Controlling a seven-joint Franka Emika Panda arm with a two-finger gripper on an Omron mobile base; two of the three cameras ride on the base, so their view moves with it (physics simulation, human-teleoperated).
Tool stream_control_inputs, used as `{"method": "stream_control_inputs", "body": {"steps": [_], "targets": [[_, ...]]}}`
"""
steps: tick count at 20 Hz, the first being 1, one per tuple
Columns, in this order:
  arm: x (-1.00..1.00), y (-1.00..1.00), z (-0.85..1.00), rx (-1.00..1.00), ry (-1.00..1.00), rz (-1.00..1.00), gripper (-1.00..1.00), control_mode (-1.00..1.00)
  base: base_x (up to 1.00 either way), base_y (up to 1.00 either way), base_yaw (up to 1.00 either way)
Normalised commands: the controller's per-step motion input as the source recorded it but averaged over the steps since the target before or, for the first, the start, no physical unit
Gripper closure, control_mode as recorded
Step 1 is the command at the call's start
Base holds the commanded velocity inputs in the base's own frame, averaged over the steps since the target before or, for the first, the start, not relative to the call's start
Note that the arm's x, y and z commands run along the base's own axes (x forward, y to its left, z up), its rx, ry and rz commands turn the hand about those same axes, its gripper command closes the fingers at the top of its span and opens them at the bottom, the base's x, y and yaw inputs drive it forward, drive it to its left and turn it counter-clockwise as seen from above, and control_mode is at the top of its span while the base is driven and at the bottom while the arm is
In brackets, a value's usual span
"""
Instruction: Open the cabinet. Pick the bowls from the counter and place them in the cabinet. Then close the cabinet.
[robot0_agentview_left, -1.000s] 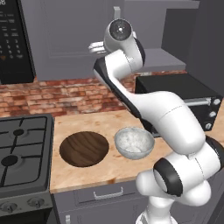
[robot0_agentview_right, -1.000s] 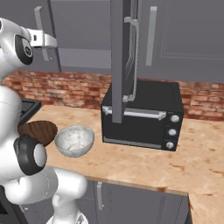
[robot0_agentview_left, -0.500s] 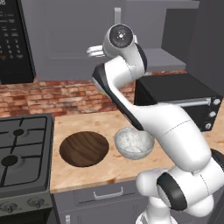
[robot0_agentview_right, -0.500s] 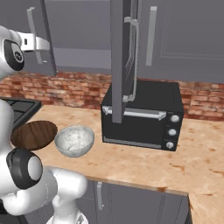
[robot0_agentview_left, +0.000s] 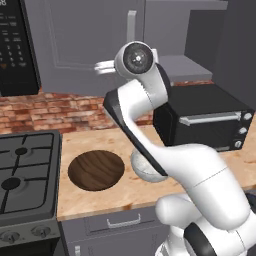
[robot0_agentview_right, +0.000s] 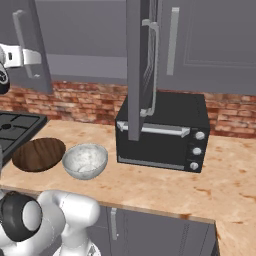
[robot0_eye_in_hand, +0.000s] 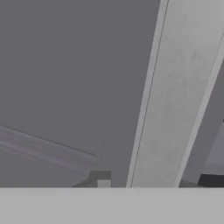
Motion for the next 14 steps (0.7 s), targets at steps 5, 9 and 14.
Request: {"method": "stream_control_inputs", "body": {"steps": [5,9,14], "targets": [[-0.74,0.49,0.0,0.0,0.0,0.0,1.0,-1.0,0.0,0.0,0.0],[-0.7,0.5,0.0,0.0,0.0,0.0,1.0,-1.0,0.0,0.0,0.0],[-0.61,0.49,0.0,0.0,0.0,-0.02,1.0,-1.0,0.0,0.0,0.0]]}}
